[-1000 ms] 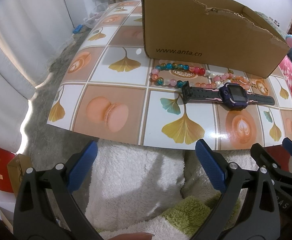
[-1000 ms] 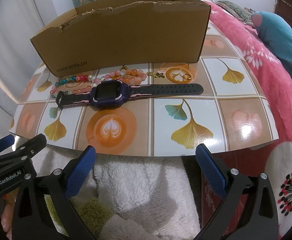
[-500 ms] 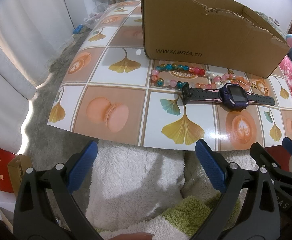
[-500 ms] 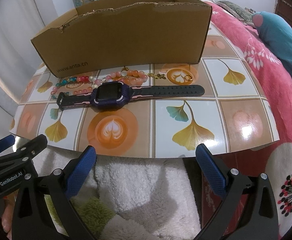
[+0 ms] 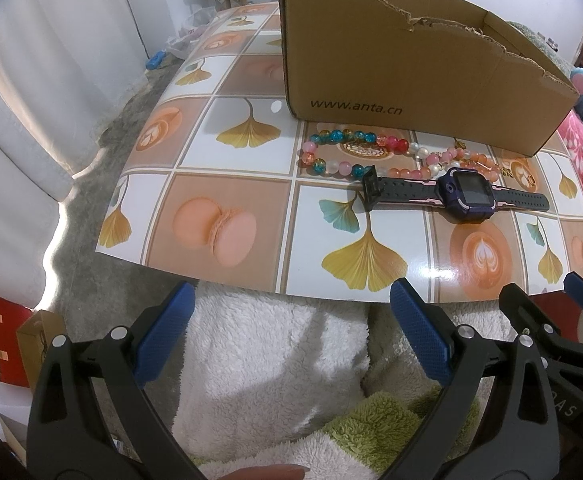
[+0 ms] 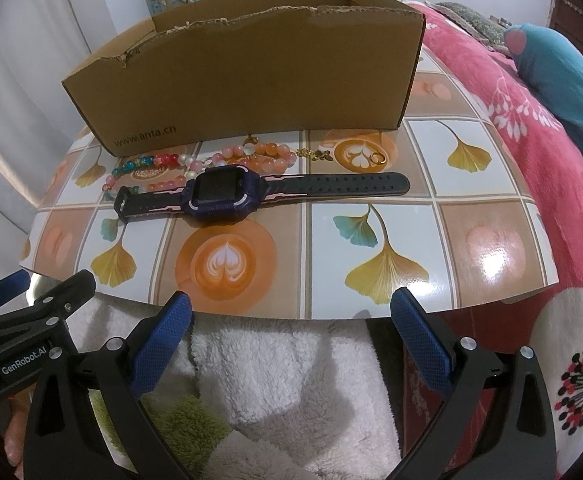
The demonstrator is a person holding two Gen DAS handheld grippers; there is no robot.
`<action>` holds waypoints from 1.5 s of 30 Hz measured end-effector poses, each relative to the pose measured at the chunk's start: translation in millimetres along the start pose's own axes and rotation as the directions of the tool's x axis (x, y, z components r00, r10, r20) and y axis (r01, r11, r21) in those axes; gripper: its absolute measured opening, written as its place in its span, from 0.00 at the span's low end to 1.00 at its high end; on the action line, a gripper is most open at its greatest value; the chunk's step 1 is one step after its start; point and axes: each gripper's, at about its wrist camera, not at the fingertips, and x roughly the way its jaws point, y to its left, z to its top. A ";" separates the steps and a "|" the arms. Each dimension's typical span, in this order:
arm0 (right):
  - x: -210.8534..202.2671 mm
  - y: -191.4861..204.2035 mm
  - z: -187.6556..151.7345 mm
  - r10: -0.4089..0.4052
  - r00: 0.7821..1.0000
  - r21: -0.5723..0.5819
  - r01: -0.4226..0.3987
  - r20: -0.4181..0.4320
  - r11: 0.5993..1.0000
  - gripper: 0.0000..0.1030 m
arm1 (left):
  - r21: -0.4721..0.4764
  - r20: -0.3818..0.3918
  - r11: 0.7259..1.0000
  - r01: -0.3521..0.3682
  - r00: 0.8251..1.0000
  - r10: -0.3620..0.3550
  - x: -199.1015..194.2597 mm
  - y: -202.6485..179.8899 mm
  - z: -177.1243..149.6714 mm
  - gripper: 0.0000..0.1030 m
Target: Organize jewelry
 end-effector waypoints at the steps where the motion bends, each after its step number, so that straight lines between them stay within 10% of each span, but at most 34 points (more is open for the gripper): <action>1: -0.1 0.9 1.0 0.000 1.000 -0.001 0.000 -0.001 1.000 0.94 | 0.000 -0.001 1.000 0.000 1.000 0.000 0.0 -0.1 0.1 0.92; 45: 2.1 7.1 2.7 -0.053 0.998 -0.035 0.052 -0.015 0.998 0.94 | -0.011 -0.003 1.000 -0.003 1.000 0.003 0.5 4.9 2.5 0.92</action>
